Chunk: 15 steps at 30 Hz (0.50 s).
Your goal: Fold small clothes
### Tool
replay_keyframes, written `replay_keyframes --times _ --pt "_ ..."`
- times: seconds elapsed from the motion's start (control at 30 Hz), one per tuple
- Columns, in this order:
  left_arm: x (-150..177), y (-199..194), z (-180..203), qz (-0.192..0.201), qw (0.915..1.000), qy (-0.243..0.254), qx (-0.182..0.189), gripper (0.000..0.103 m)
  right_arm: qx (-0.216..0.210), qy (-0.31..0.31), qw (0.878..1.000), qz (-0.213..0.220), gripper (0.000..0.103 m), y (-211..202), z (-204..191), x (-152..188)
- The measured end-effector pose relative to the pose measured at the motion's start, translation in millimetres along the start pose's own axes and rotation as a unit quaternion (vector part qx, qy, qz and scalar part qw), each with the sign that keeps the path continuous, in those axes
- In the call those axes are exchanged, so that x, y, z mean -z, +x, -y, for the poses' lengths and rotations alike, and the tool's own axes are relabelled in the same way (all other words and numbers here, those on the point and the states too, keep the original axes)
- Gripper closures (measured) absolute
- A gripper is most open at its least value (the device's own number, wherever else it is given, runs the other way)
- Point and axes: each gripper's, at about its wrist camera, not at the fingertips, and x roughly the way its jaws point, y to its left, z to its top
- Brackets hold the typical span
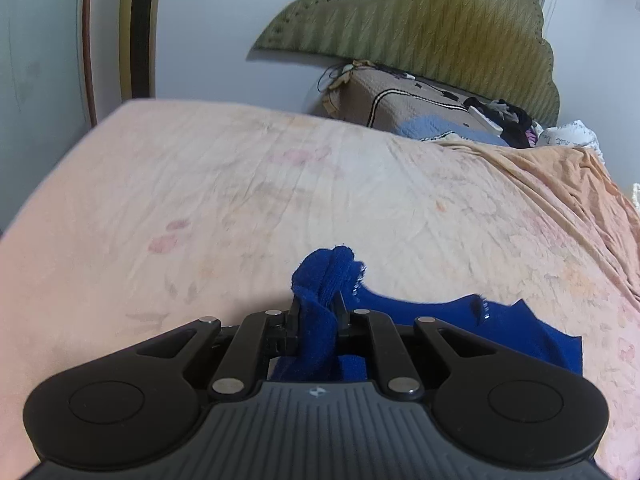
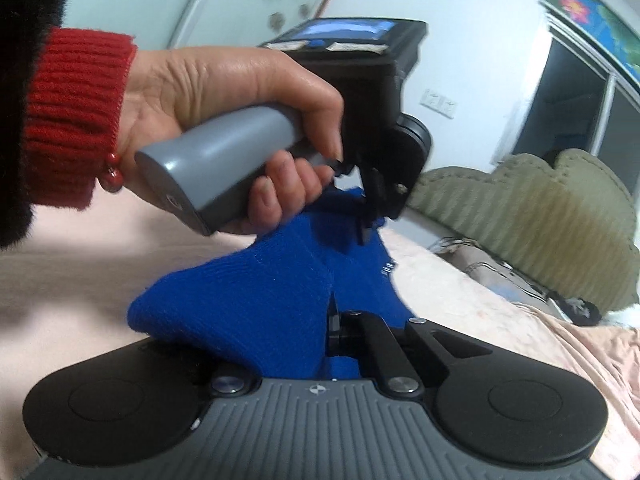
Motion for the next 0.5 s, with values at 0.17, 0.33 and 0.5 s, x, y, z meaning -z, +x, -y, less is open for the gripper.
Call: replay_keyframes --times 0.17,0.33,0.5 --pt "-2 -9 41 0.017 0.9995 0.019 -0.017 0.092 0.027 0.032 0.999 0.003 0.096 -21 31 10" --pt "3 -10 82 0.028 0.9986 0.040 -0.021 0.092 0.042 0.065 0.997 -0.005 0.096 -35 58 27" --pt "9 -4 117 0.025 0.9982 0.052 -0.015 0.092 0.057 0.099 0.993 -0.008 0.096 -50 83 46"
